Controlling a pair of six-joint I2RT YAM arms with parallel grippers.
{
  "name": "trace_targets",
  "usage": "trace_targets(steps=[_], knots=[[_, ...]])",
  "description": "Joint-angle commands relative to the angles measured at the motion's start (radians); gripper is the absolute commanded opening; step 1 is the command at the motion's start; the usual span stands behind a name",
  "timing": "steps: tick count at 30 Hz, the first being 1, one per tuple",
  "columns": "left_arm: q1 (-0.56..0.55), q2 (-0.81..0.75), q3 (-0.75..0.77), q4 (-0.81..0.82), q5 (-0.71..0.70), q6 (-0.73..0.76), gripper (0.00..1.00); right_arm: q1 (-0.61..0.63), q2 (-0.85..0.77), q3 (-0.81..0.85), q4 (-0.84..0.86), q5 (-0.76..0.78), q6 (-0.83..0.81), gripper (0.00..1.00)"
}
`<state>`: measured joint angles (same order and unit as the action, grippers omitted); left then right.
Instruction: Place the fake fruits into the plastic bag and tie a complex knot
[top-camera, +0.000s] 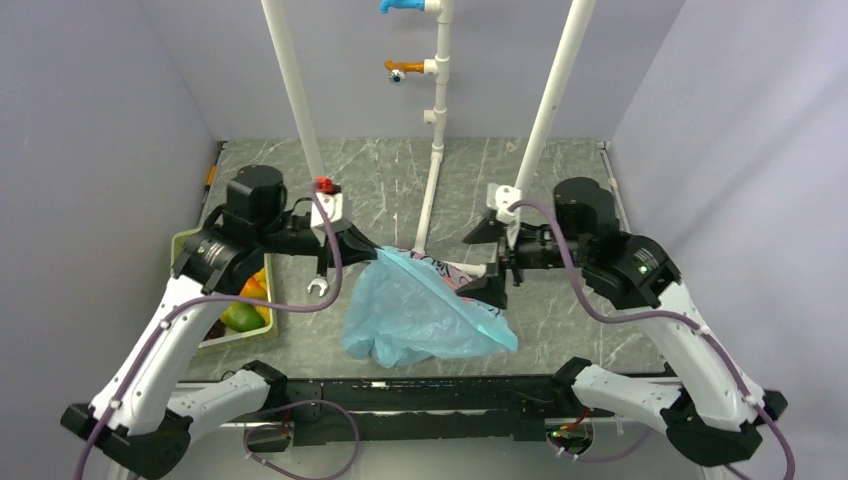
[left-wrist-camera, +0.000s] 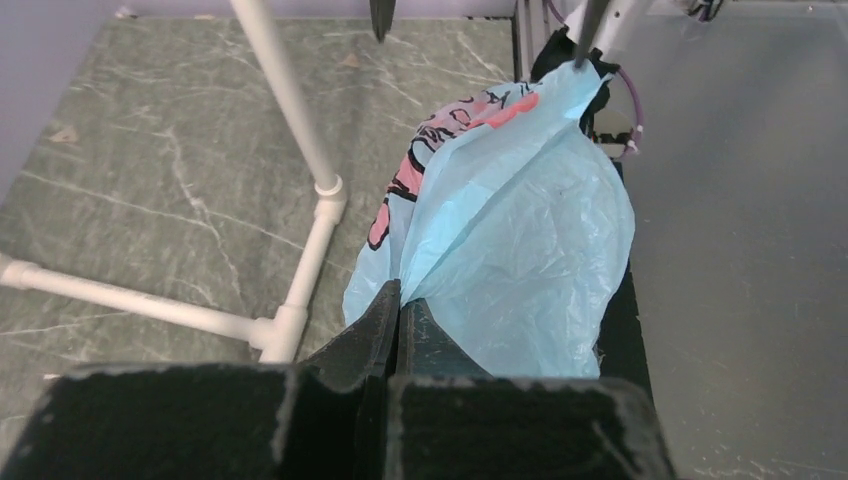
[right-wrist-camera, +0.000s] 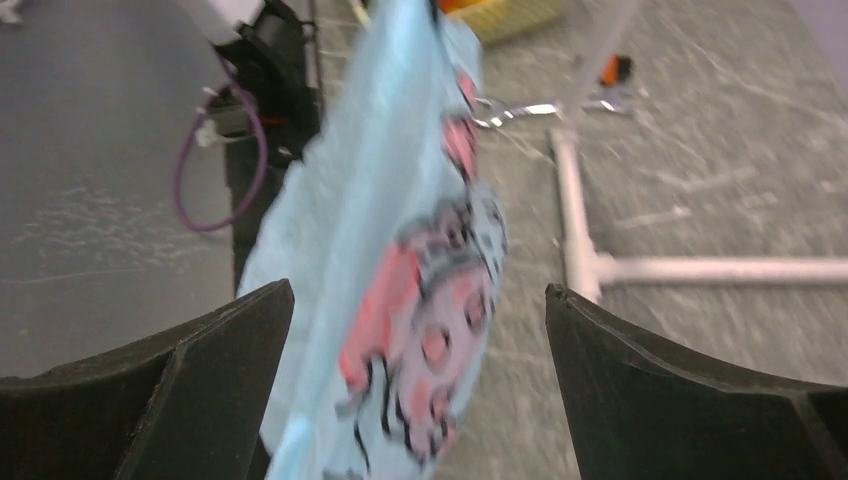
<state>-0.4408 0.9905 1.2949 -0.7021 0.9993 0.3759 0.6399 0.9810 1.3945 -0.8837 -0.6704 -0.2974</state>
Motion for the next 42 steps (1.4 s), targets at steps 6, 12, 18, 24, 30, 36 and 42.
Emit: trace_targets(steps=[6,12,18,24,30,36,42], knots=[[-0.191,0.147,0.163,-0.030,-0.160,-0.047,0.00,0.309,0.163,0.031,0.322,0.201,0.135,1.00],[-0.083,0.070,0.142,0.050,-0.021,-0.136,0.01,0.320,0.163,-0.078,0.256,0.315,0.057,0.14],[0.227,-0.064,-0.026,-0.204,0.130,0.118,0.92,0.284,-0.002,-0.163,0.313,0.240,0.010,0.00],[0.190,-0.119,-0.191,-0.334,0.107,0.315,0.99,0.281,-0.048,-0.167,0.406,0.192,0.036,0.00],[0.044,-0.115,-0.303,-0.007,0.096,0.024,0.99,0.281,-0.025,-0.142,0.484,0.184,0.074,0.00],[0.030,-0.060,-0.344,-0.197,0.075,0.152,0.04,0.251,-0.033,-0.065,0.451,0.264,0.090,0.00],[0.404,-0.094,-0.355,-0.487,0.014,0.585,0.00,0.125,-0.078,-0.037,0.266,0.234,0.083,0.00]])
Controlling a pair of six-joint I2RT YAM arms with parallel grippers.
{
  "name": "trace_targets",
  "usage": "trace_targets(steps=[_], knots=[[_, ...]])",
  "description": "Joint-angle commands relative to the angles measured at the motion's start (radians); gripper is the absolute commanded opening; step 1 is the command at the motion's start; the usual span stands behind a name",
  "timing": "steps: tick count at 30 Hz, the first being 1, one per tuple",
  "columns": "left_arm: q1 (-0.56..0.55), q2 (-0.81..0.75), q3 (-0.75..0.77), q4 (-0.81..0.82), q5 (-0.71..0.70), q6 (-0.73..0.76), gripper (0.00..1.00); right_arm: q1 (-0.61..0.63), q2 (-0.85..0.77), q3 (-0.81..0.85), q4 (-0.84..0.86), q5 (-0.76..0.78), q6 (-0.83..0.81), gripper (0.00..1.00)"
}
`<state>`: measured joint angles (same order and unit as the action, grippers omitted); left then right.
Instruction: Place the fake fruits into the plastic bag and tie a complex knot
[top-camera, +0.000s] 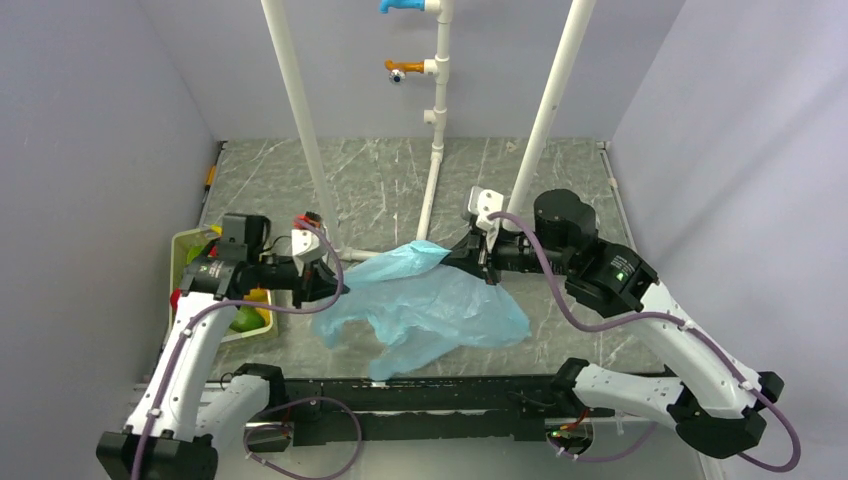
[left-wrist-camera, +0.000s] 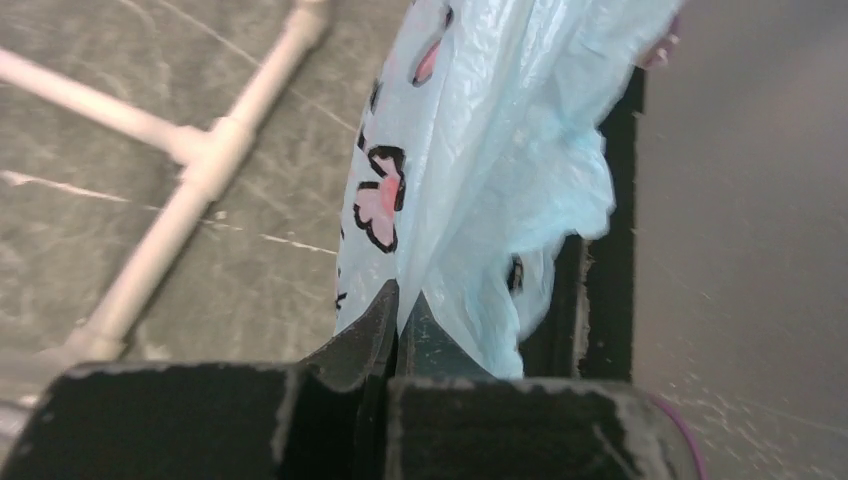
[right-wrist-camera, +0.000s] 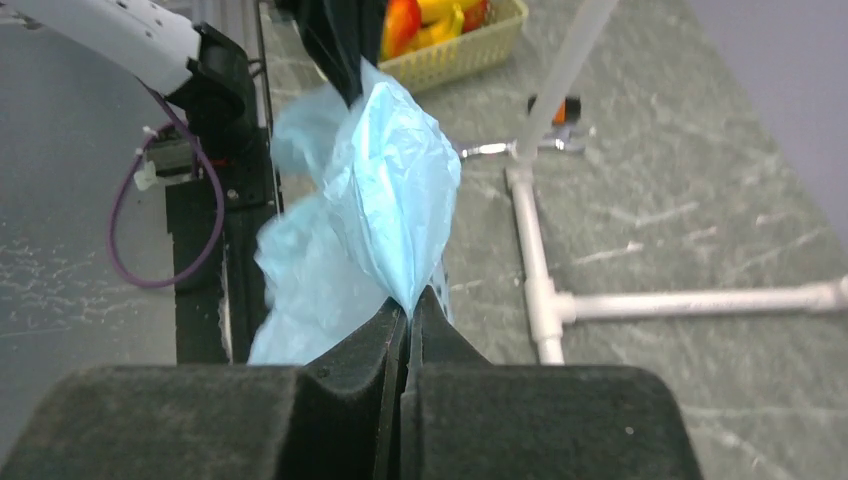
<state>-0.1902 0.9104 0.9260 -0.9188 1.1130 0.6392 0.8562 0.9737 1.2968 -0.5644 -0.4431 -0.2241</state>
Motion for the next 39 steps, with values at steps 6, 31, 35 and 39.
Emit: trace_targets(steps=[6,31,35,39], knots=[[0.154,0.084,0.132,-0.342,-0.117,0.394,0.00,-0.166,-0.053,-0.056,-0.043,-0.068,0.086,0.00],[-0.041,-0.141,0.062,-0.206,-0.231,0.385,0.99,-0.124,-0.111,-0.276,-0.334,-0.131,-0.339,0.89],[-0.377,-0.249,-0.128,-0.165,-0.420,0.350,0.99,0.039,-0.165,-0.436,-0.170,-0.049,-0.389,0.92],[-0.576,-0.245,-0.269,0.017,-0.679,0.282,0.99,0.155,-0.138,-0.512,0.010,0.017,-0.399,0.94]])
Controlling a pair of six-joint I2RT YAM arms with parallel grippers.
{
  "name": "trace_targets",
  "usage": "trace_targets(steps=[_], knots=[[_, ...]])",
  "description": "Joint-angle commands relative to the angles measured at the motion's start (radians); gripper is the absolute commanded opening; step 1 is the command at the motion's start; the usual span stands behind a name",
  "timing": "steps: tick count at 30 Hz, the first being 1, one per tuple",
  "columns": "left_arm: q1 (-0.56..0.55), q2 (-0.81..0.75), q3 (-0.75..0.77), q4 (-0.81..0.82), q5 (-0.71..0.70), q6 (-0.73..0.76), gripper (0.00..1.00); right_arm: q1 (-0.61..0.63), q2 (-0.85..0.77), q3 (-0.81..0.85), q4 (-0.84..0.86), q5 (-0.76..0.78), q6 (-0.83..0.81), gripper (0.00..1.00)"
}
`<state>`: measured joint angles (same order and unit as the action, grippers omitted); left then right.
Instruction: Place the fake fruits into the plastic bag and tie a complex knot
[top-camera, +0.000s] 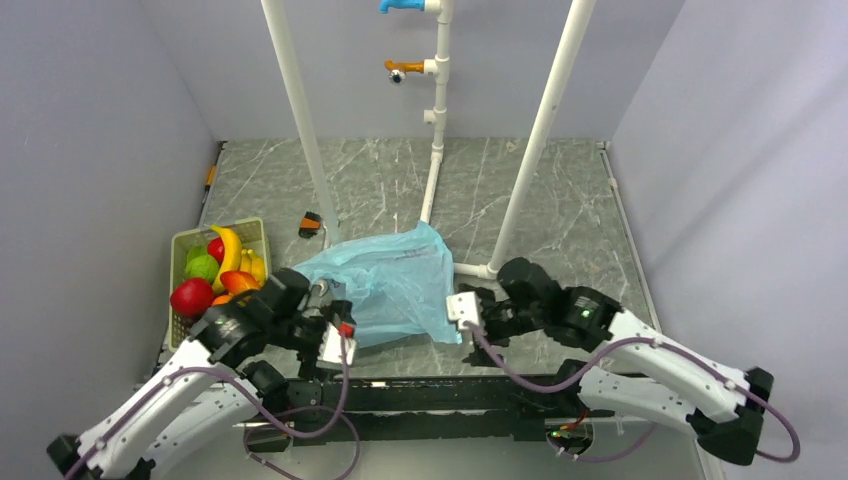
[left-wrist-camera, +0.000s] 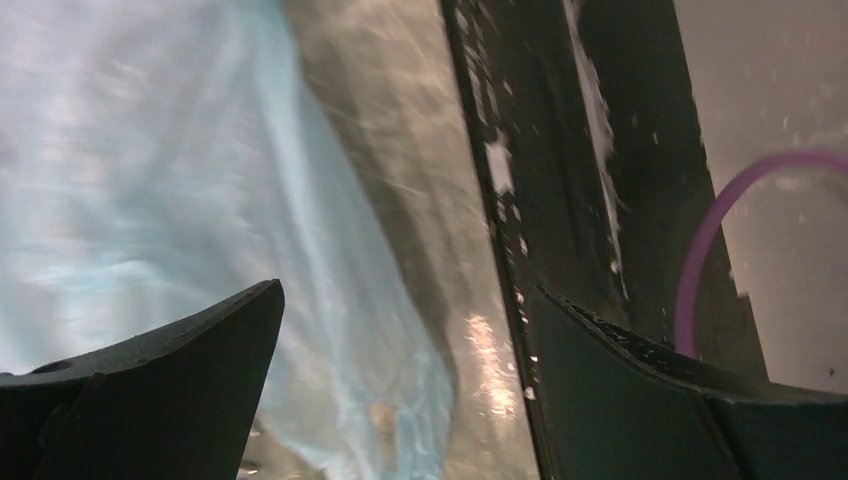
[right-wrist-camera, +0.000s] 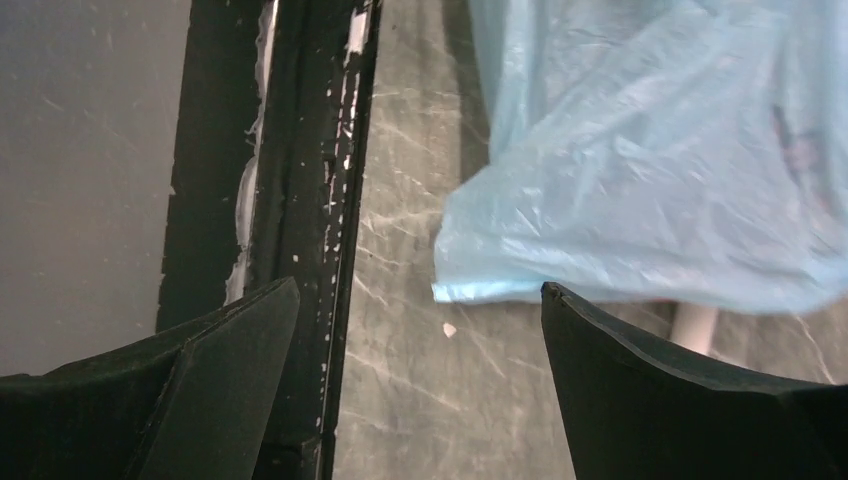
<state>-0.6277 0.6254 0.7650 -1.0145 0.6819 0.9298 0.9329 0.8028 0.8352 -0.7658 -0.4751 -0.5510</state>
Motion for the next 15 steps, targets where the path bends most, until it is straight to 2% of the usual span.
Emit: trace_targets(steps=[1,5,8,13,15], knots=[[-0.166,0.058,-0.131,0.143,-0.303,-0.016,0.99,0.098,0.037,-0.077,0.255,0.069,-0.088,0.96],[-0.194,0.097,-0.191,0.271,-0.413,-0.029,0.99,0.138,0.035,-0.211,0.425,0.125,-0.169,0.98],[-0.200,0.151,-0.200,0.264,-0.439,-0.010,0.99,0.164,0.062,-0.263,0.471,0.144,-0.185,0.98],[-0.203,0.149,-0.242,0.299,-0.442,-0.001,0.99,0.236,0.070,-0.423,0.699,0.356,-0.253,0.98],[-0.205,0.147,-0.264,0.307,-0.451,0.019,0.99,0.247,0.102,-0.461,0.786,0.446,-0.266,0.94]])
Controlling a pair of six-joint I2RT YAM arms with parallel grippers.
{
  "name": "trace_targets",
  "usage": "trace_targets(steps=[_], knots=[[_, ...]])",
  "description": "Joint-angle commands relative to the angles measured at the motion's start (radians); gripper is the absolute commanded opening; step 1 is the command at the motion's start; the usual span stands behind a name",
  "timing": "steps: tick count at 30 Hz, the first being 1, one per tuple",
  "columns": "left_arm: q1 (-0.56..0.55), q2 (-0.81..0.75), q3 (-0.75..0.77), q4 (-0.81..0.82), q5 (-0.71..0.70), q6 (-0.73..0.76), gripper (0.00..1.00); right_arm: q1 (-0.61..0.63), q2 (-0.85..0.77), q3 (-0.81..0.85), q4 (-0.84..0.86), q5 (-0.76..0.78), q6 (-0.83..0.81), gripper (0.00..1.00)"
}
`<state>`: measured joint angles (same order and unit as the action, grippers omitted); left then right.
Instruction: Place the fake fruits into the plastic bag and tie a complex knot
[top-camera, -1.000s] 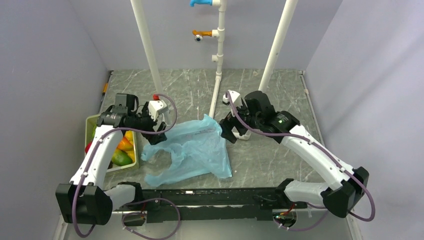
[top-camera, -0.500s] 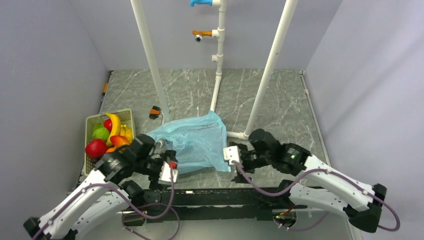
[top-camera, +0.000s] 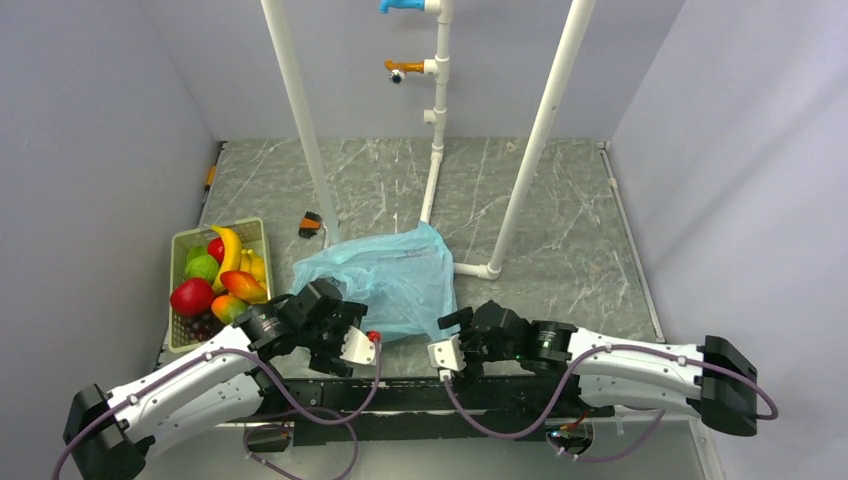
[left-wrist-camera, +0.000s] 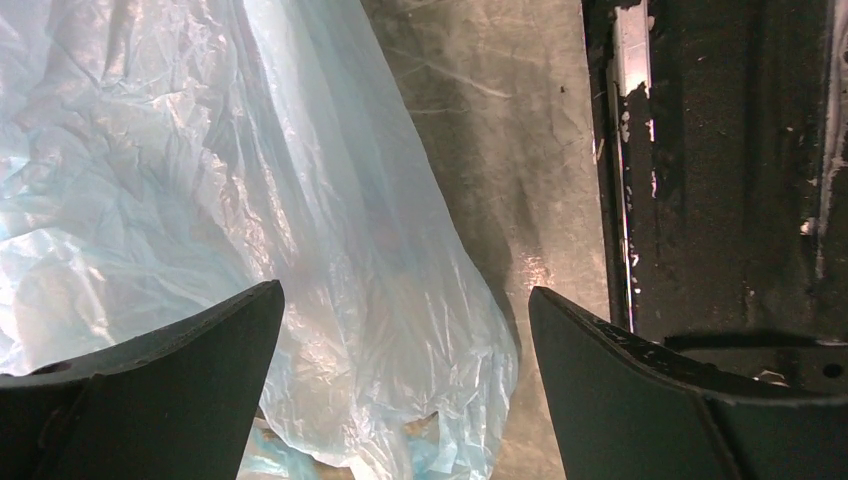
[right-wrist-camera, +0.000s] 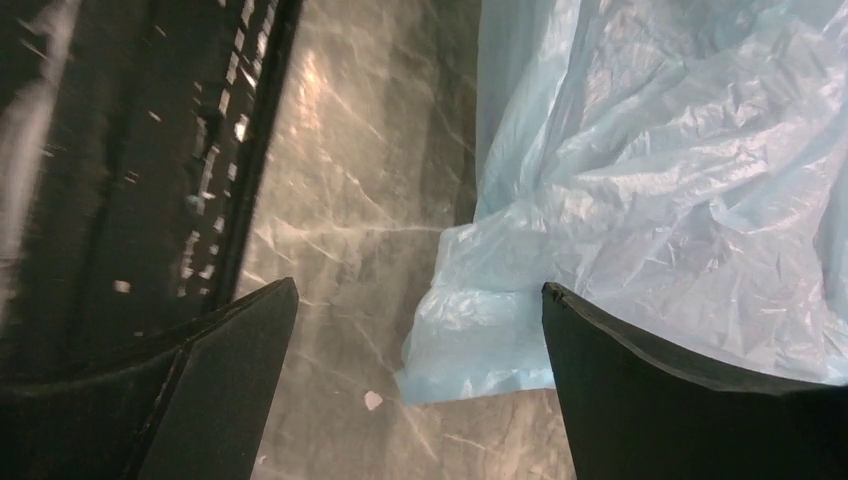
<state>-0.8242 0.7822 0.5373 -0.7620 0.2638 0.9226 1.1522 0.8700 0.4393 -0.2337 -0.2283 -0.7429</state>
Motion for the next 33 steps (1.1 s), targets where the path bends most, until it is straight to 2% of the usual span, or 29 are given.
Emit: trace_targets(steps=[1,3,4,5,6,7,10,12,18,23,27,30,31,32,33], knots=[[-0.008,-0.006,-0.046,0.058,-0.044,0.033,0.99,0.027,0.063,-0.076,0.279,0.238,-0.075,0.91],[-0.007,0.001,-0.063,0.068,-0.067,0.053,0.97,0.028,0.098,-0.082,0.292,0.310,-0.066,0.82],[-0.008,0.008,-0.073,0.068,-0.075,0.063,0.94,0.026,0.112,-0.079,0.279,0.331,-0.056,0.71],[-0.008,0.016,-0.083,0.073,-0.093,0.075,0.87,0.024,0.123,-0.064,0.249,0.351,-0.033,0.48],[-0.007,0.023,-0.084,0.073,-0.105,0.077,0.82,0.025,0.123,-0.051,0.229,0.364,-0.017,0.39],[-0.007,0.030,-0.081,0.069,-0.126,0.076,0.71,0.025,0.116,-0.031,0.191,0.377,0.010,0.28],[-0.004,0.017,-0.050,0.028,-0.181,0.049,0.21,0.025,0.075,0.024,0.059,0.421,0.061,0.00],[0.002,-0.043,-0.027,-0.038,-0.163,0.058,0.01,0.019,0.025,0.053,-0.039,0.433,0.082,0.00],[0.078,-0.321,-0.016,-0.259,-0.119,0.181,0.00,-0.006,-0.184,0.090,-0.406,0.423,0.133,0.00],[0.088,-0.483,-0.012,-0.400,-0.116,0.255,0.00,-0.060,-0.298,0.101,-0.563,0.392,0.057,0.00],[0.088,-0.510,0.029,-0.452,-0.054,0.270,0.00,-0.062,-0.305,0.139,-0.639,0.339,0.030,0.00],[0.088,-0.457,0.085,-0.422,0.102,0.283,0.00,-0.061,-0.293,0.222,-0.699,0.141,0.008,0.00],[0.088,-0.422,0.107,-0.394,0.147,0.275,0.06,-0.062,-0.279,0.252,-0.703,0.082,-0.001,0.01],[0.087,-0.378,0.135,-0.376,0.188,0.267,0.23,-0.062,-0.256,0.289,-0.712,0.028,-0.013,0.19],[0.087,-0.319,0.172,-0.377,0.226,0.264,0.45,-0.062,-0.227,0.350,-0.715,-0.011,-0.017,0.42]])
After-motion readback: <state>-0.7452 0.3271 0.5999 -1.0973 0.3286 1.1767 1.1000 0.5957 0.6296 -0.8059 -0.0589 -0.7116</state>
